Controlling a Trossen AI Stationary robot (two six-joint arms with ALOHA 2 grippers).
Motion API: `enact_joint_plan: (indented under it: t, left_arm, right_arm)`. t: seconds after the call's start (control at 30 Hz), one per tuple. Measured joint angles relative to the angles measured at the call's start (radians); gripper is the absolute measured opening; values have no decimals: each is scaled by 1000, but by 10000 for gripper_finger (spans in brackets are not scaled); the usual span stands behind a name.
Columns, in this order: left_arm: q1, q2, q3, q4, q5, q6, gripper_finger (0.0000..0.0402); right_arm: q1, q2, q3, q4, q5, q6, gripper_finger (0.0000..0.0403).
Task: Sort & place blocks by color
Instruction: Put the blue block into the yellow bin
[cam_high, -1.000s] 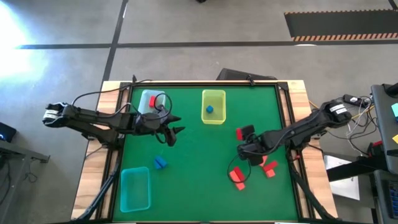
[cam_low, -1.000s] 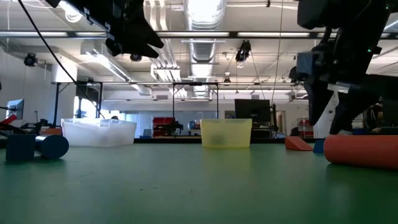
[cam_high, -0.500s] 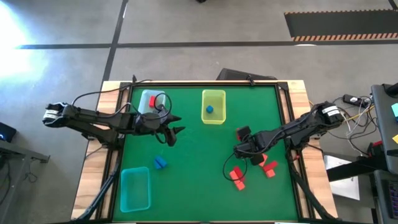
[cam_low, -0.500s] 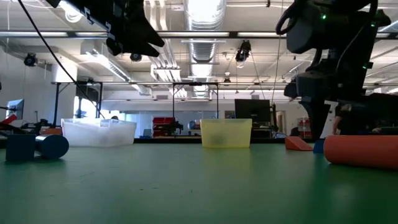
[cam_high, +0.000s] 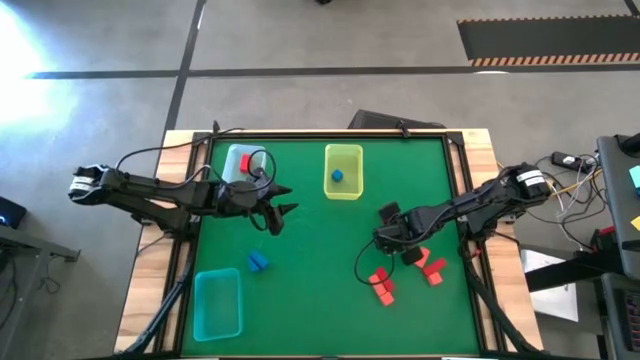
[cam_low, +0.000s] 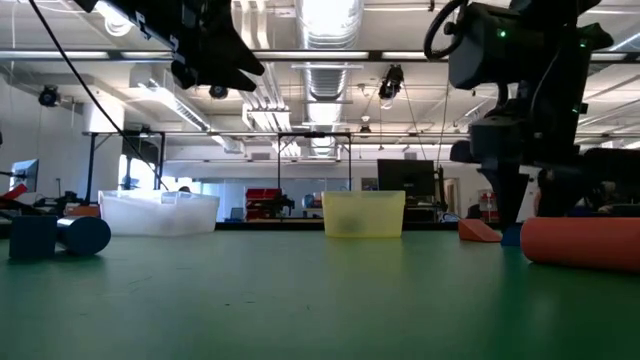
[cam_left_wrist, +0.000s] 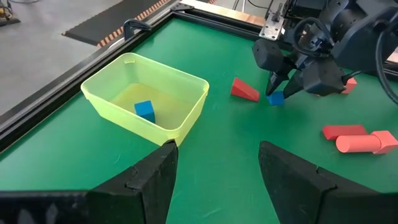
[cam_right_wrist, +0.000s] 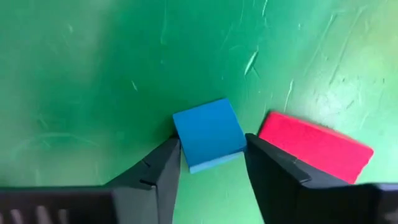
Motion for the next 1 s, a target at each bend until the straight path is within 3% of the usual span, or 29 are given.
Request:
enact_joint_plan:
  t: [0.1,0.43,0.6,0.77,1.0]
  left_arm:
    - [0,0,0,15,0,16,208]
    - [-1,0,-4,58,0,9,208]
    - [-8,9,-71,271,5,12,208]
    - [-8,12,-154,482,7,8,208]
    - [-8,13,-209,641,7,8,208]
  right_arm:
    - [0,-1,1,9,-28,4,121]
    - [2,-77,-3,87,-56,104,121]
    - [-19,-161,-3,293,-13,154,121]
    - [-81,-219,2,490,148,206,121]
    - [-228,-160,130,515,177,210,121]
